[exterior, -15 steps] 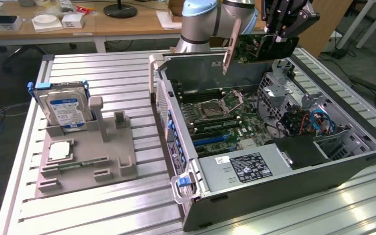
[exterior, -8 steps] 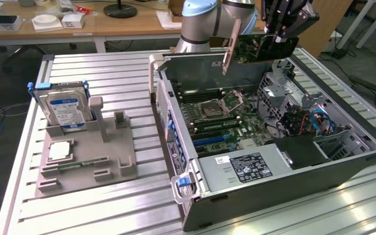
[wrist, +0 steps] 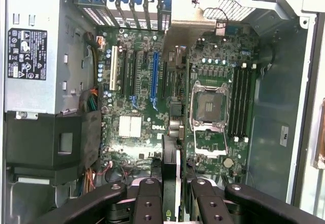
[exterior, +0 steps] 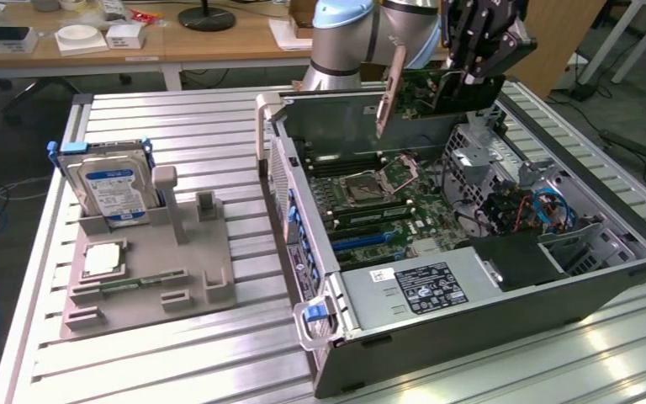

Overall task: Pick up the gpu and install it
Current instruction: 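Insert the gpu into the slot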

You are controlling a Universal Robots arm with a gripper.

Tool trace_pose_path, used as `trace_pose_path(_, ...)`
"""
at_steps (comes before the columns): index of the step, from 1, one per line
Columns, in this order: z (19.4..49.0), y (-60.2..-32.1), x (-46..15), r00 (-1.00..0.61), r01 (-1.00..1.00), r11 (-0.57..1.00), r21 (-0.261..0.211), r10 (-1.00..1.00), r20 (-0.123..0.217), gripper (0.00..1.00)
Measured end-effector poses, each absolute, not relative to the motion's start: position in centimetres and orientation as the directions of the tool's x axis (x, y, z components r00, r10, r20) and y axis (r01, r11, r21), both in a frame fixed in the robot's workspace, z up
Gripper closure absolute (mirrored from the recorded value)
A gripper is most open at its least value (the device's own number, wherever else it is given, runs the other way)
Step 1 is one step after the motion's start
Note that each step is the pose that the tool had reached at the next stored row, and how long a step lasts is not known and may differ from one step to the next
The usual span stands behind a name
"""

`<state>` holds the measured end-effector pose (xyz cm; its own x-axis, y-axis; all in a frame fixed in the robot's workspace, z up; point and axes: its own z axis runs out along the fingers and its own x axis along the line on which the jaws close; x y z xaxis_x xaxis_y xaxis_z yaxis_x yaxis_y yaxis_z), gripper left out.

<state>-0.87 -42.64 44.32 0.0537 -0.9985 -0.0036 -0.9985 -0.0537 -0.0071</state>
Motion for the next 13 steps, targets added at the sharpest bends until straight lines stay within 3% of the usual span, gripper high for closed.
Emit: trace_pose_path(13, 42.2, -42.6, -2.6, 0.044, -0.999, -0.044, -0.007, -0.999, -0.004, 0.73)
